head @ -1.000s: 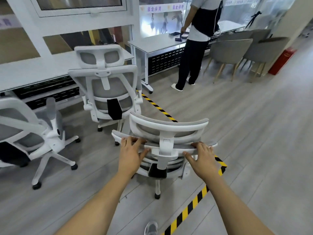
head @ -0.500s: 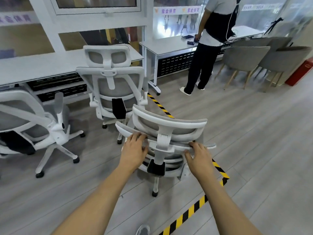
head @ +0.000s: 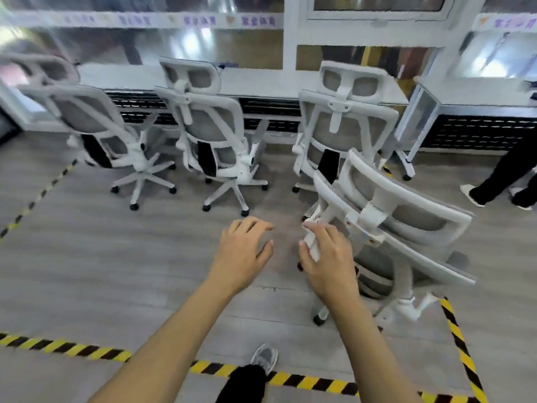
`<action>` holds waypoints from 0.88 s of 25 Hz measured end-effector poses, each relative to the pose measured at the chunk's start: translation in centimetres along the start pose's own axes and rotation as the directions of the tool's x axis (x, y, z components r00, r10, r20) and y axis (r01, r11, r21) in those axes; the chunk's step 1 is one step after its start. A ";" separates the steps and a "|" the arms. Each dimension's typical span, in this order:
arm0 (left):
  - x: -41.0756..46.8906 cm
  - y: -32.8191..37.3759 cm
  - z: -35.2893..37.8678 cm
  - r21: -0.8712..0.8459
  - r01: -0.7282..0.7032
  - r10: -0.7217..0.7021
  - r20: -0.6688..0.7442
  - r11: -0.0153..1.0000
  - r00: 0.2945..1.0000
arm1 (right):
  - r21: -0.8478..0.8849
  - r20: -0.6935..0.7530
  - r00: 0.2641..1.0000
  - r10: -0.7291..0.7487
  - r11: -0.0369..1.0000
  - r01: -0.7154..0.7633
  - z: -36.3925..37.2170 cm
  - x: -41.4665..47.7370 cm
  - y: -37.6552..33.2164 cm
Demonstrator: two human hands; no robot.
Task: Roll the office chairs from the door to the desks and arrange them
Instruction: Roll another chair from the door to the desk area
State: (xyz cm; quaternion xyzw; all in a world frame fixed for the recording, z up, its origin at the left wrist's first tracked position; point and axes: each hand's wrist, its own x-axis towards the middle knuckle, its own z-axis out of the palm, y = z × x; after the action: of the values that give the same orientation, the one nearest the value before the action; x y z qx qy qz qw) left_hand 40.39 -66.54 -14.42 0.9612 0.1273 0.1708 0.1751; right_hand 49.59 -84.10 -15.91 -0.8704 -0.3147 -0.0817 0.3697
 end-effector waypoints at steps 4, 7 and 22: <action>-7.6 -4.1 -6.2 0.056 0.195 -0.187 -0.122 0.979 0.975 | 0.136 0.124 0.969 -0.214 0.971 0.197 3.7 -1.4 -8.1; -14.0 -8.0 -11.3 0.081 0.337 -0.315 -0.205 0.938 0.927 | 0.213 0.218 0.911 -0.351 0.928 0.307 7.5 -2.6 -14.8; -63.1 -26.8 -38.0 -0.037 0.926 -0.688 -0.680 0.376 0.252 | 0.724 0.263 0.350 -0.899 0.424 0.545 30.1 -30.6 -64.5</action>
State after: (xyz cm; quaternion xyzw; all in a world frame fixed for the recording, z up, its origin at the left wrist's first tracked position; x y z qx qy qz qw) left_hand -36.09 -50.28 -9.03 0.6513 0.6900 0.3157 0.0020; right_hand -16.53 -43.96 -10.66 -0.4572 -0.7931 0.1364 0.3786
